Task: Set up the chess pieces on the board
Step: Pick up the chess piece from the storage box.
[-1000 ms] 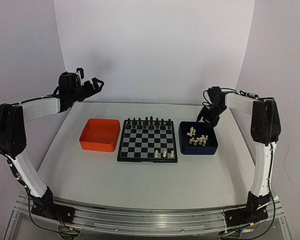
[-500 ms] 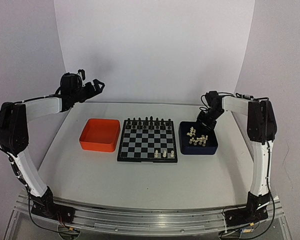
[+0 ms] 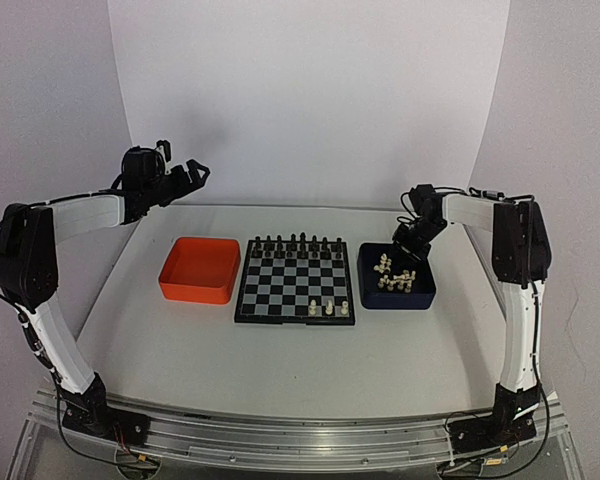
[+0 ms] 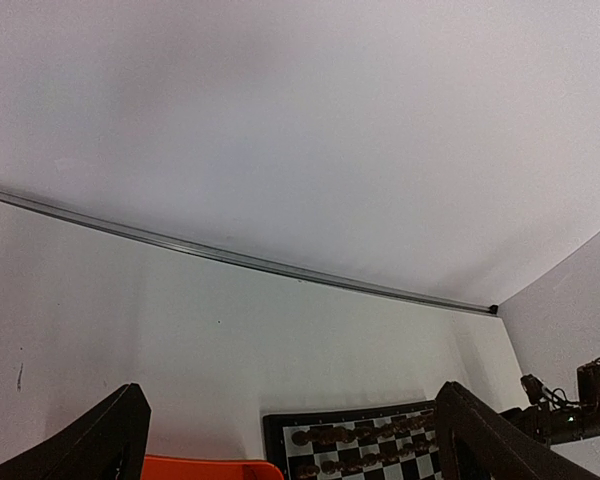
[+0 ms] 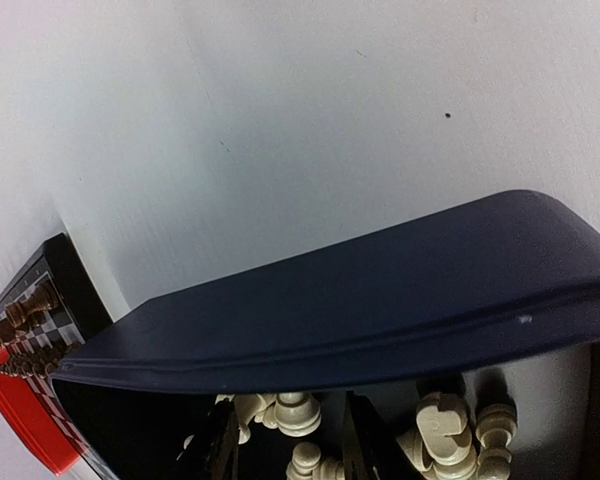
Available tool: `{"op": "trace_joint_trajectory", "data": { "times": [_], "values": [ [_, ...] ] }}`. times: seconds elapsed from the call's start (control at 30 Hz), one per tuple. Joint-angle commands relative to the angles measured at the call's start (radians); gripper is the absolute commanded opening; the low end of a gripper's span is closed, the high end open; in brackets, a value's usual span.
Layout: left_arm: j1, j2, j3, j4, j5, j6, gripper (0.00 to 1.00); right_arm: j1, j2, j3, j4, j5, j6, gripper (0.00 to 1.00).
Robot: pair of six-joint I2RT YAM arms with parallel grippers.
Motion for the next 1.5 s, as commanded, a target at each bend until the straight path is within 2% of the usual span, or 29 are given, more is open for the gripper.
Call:
{"op": "trace_joint_trajectory", "data": {
  "times": [0.0,0.67,1.47],
  "values": [
    [-0.003,-0.016,0.029,-0.003,-0.015,0.002,1.00,0.004,0.014,0.031,0.000,-0.023,-0.009,0.33],
    [-0.003,-0.019,0.024,0.001,-0.013,0.011,1.00,0.038,-0.009,-0.019,-0.004,0.049,-0.020,0.28],
    [-0.002,-0.019,0.023,-0.015,-0.032,0.012,1.00,0.060,0.055,0.039,-0.044,0.086,-0.105,0.24]
  ]
}}
